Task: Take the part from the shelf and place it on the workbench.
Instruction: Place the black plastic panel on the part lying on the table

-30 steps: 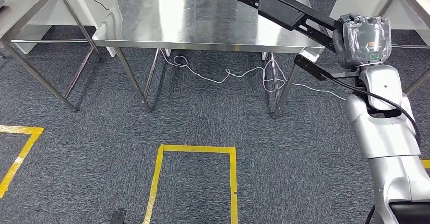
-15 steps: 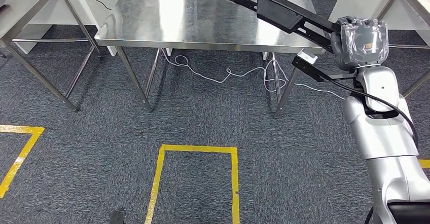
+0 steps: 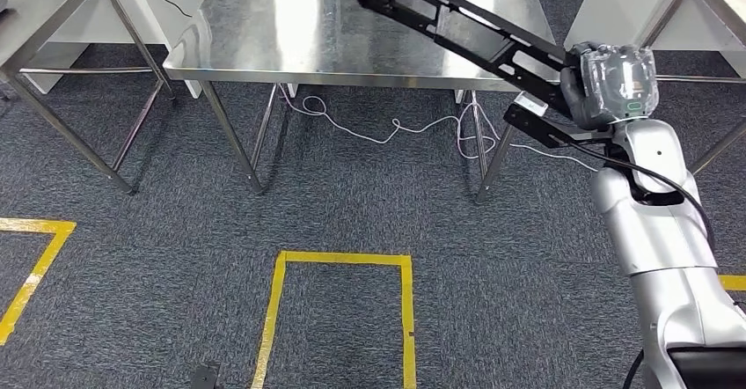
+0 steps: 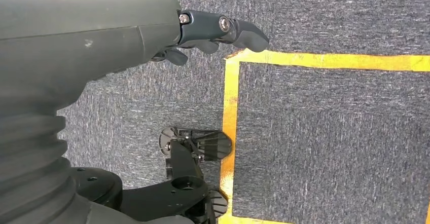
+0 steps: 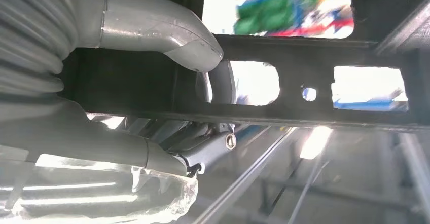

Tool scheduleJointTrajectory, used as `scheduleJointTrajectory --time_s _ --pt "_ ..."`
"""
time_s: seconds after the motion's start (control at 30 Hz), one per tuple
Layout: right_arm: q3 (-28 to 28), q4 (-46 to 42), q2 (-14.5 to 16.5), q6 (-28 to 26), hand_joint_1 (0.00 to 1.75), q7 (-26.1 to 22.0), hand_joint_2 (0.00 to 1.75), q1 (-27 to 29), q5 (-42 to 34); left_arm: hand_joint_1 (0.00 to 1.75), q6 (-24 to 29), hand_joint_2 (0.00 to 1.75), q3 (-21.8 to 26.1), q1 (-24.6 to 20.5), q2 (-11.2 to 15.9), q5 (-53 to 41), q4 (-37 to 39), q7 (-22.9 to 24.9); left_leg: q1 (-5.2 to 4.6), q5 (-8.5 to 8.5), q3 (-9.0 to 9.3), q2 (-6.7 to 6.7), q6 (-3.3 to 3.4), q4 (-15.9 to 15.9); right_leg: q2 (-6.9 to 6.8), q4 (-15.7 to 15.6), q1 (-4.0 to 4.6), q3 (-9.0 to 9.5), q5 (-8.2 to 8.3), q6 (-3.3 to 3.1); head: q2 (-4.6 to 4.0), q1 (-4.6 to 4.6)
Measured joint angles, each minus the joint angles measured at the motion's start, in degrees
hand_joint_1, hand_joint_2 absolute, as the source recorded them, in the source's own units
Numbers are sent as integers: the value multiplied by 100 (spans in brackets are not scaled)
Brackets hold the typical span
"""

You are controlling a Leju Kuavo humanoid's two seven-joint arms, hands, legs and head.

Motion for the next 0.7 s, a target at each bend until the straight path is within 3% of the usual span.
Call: scheduleJointTrajectory --time_s 0.13,0.23,0.3,0.4,0.43,0.5,0.57,0.6,0.63,0.7 --pt "34 764 283 -116 175 -397 175 -112 -280 0 -12 175 36 -5 2 -53 0 3 1 6 0 -1 7 0 -2 0 1 -2 1 1 0 1" --pt "80 1132 470 -151 175 -409 175 -131 -273 0 -14 175 72 -5 19 -59 0 4 7 -12 -37 -12 35 51 -18 -6 -78 -5 14 23 0 -8" --pt "114 1294 580 -140 175 -363 175 -172 -239 0 -12 175 99 -5 43 -58 0 5 22 -37 -71 -19 81 91 -26 -16 -120 -10 22 41 0 -9" --pt "160 1432 681 -116 175 -281 175 -295 -179 0 -12 175 128 -5 51 -64 -2 4 57 17 13 -5 179 -59 -21 40 -61 -59 -23 55 0 -14" --pt "172 1463 697 -111 175 -268 175 -340 -169 0 -14 175 132 -7 48 -67 -2 4 74 54 56 4 212 -129 -18 221 -45 -149 -114 32 0 -10" --pt "197 1533 711 -97 175 -251 175 -398 -152 0 -28 175 134 -12 42 -73 -2 3 94 86 87 9 247 -181 -11 912 -45 -484 -414 -38 0 -1" --pt "223 1593 707 -86 175 -244 175 -392 -126 0 -48 175 137 -6 39 -76 -2 -2 99 78 87 -4 238 -176 -8 1504 -55 -774 -608 -25 0 4" --pt "240 1617 704 -85 175 -242 175 -375 -110 0 -54 175 139 -1 36 -77 -1 -8 108 70 88 -12 220 -171 -8 1526 -62 -786 -593 17 0 5" --pt "258 1634 703 -85 175 -242 175 -354 -96 0 -55 175 142 5 31 -76 -1 -13 125 58 91 -18 191 -161 -12 1330 -75 -689 -501 72 0 6" --pt "293 1657 701 -86 175 -242 175 -323 -78 0 -55 175 150 11 33 -75 -1 -24 159 2 81 -20 87 -93 -63 554 -96 -273 -229 180 0 11"
